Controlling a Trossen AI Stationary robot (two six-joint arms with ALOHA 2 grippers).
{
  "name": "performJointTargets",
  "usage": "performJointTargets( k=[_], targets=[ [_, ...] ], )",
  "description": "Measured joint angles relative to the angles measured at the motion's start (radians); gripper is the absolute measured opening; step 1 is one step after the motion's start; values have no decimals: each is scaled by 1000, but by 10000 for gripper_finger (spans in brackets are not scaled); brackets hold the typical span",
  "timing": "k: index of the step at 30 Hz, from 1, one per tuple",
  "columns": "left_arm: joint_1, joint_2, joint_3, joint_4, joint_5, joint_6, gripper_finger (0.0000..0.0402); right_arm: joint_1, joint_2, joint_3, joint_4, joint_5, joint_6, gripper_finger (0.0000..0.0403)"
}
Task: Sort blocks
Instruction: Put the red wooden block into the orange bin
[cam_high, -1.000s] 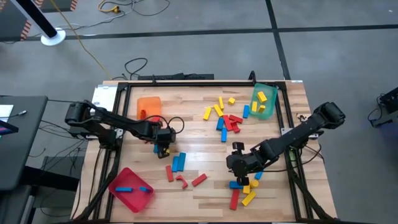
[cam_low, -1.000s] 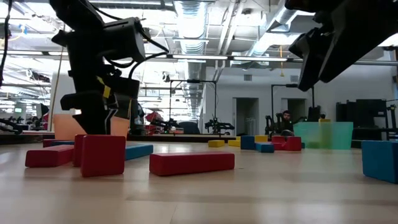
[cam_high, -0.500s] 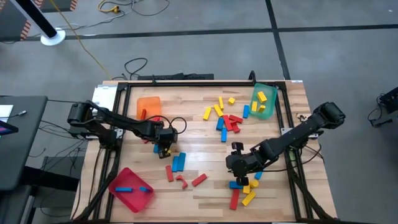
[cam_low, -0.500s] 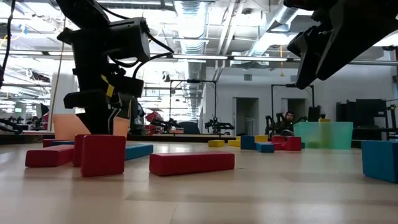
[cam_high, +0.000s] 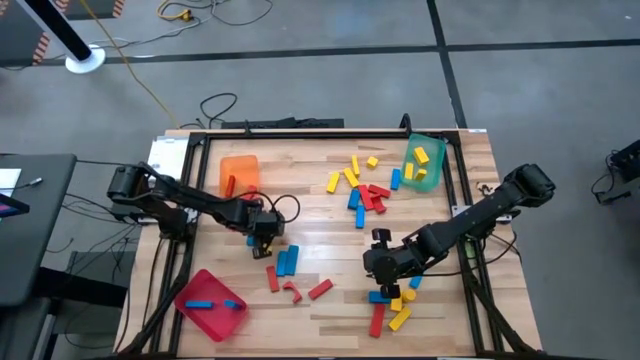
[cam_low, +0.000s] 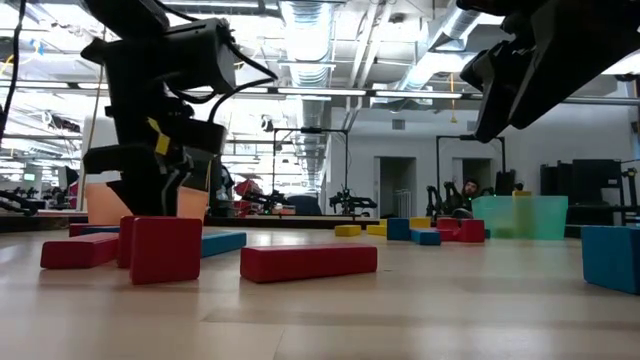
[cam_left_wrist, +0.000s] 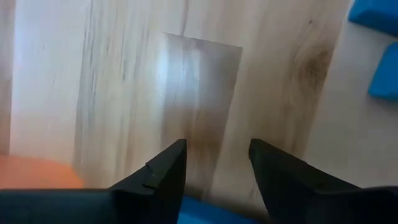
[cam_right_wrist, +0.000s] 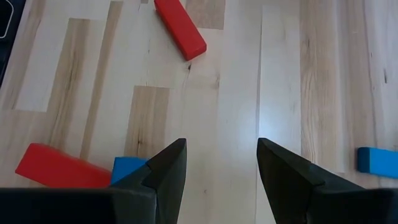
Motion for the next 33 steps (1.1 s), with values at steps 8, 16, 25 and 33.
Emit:
performJointTargets(
  k=[8, 16, 25, 33],
  targets=[
    [-10, -32, -2, -88, -1, -34, 199, -2, 0, 0, 8, 0, -12, 210],
    [-87, -124, 0, 218, 194, 41, 199, -2, 0, 0, 20, 0, -23, 210],
    [-273, -129, 0, 318, 228, 248, 199, -2, 0, 0, 39, 0, -36, 210],
    [-353, -122, 0, 177, 142, 346, 199, -2, 0, 0, 70, 0, -39, 210]
  ],
)
